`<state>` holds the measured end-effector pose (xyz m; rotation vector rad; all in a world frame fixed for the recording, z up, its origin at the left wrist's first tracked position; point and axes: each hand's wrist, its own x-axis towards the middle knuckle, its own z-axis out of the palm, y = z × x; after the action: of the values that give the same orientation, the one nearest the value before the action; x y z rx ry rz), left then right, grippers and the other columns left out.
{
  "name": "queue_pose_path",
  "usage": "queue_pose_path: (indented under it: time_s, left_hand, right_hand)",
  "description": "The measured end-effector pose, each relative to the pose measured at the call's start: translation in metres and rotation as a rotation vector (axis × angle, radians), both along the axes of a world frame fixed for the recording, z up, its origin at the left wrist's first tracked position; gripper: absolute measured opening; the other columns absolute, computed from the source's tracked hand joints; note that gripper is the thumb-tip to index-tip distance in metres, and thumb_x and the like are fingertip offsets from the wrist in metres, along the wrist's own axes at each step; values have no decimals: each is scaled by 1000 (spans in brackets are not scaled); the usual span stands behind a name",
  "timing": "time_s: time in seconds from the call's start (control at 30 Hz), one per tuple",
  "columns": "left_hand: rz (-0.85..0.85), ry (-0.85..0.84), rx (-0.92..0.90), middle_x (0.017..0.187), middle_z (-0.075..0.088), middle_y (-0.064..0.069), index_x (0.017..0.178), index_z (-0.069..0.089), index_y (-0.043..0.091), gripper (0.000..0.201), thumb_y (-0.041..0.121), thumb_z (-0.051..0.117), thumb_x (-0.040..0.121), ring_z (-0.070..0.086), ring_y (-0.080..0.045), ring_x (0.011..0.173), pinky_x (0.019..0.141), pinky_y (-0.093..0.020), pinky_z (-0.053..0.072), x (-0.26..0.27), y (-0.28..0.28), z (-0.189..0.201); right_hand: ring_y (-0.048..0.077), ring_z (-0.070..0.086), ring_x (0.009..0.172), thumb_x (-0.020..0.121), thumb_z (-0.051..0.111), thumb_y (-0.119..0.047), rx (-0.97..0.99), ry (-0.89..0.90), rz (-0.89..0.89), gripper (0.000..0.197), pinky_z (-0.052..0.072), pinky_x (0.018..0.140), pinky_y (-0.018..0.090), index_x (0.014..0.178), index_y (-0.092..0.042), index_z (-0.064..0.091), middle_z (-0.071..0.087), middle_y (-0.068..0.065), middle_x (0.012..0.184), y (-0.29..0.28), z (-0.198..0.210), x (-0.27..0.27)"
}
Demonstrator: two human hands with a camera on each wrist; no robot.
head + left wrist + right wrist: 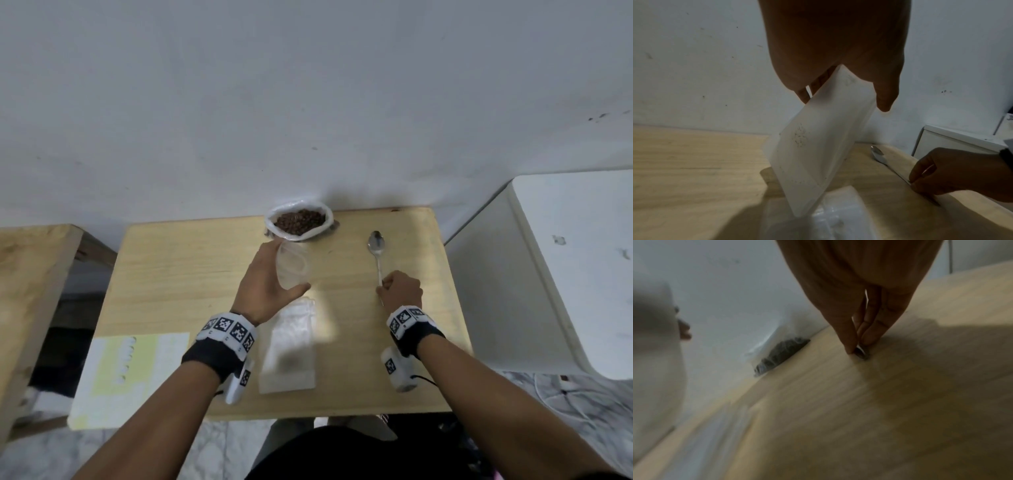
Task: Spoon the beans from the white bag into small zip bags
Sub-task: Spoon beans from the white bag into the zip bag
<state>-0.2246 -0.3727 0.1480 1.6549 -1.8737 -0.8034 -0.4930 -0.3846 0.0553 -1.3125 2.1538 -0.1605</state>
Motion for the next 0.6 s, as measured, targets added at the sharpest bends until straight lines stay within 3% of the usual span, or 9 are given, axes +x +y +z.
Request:
queue_pose_path:
  time_s: [0.27,0.43,0.47,0.53,0.6]
  left_hand:
    - [92,22,21,138,45,-2,143,36,12,89,35,86,72,41,-7,120,101,-25,35,-1,1,-4]
    - [135,45,20,138,44,-2,143,35,10,89,31,86,73,40,-8,121,102,-25,34,5,2,-4]
    - [136,49,21,138,44,-2,143,35,10,89,31,86,73,40,-7,121,102,-25,34,7,1,-4]
    - [135,62,20,137,44,0,143,36,12,89,30,87,72,40,-7,120,100,-24,34,12,-3,-4]
    - [123,64,10,135,45,0,142,37,12,88,29,87,72,42,-7,118,99,-24,35,17,-9,-3]
  right_hand:
    - [30,66,97,87,65,-14,38,-72,-31,13,56,82,34,99,-13,72,73,9,101,-7,-1,-4]
    - [28,64,90,89,57,-15,-79,-120,-56,11,53,71,31,88,-20,67,69,5,91,1,-4,-7]
    - [25,64,87,89,59,-14,-137,-162,-88,11,52,70,26,87,-19,68,69,2,88,3,-3,-9]
    - [16,63,82,88,65,-12,-262,-258,-109,8,42,65,4,89,-16,71,67,-3,83,5,2,-11]
    - [10,63,81,87,69,-15,-365,-333,-106,8,39,65,-1,92,-17,75,70,-3,85,6,10,-10]
